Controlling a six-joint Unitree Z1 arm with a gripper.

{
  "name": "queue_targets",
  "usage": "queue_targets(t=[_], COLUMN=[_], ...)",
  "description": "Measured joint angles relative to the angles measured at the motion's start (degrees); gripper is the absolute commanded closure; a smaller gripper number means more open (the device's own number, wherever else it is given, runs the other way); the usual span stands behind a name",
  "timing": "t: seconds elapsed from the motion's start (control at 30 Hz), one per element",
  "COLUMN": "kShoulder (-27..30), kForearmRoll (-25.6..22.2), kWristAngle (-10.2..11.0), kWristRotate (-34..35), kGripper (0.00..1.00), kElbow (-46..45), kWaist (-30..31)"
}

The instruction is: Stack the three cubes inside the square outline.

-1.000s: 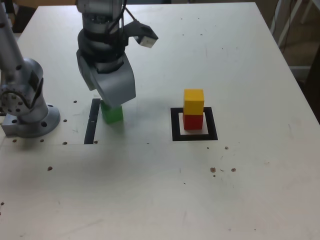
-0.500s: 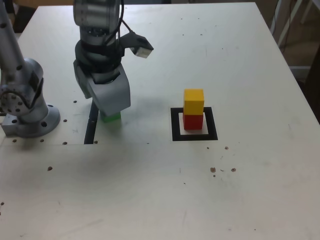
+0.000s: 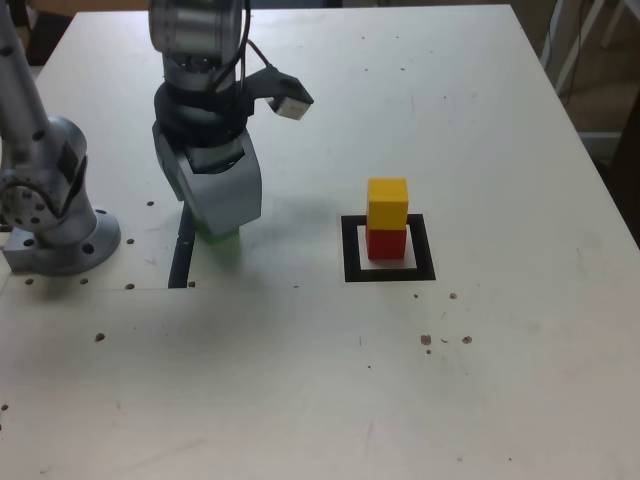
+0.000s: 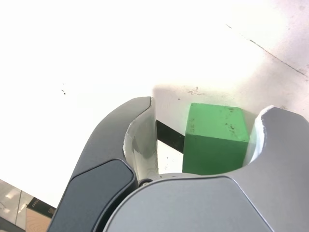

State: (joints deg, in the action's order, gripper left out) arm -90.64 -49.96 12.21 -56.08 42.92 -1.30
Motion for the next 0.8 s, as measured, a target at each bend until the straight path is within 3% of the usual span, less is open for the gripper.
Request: queue_targets(t=[0.53, 0.8], kShoulder=[0.00, 0.12], kForearmRoll=[2.17, 4.42], kWristAngle=[-2.89, -3.36], kWristRotate=[3.23, 7.29], kGripper=[0.74, 0.81], kElbow=[1.08, 1.64], kWaist=[0.00, 0.00])
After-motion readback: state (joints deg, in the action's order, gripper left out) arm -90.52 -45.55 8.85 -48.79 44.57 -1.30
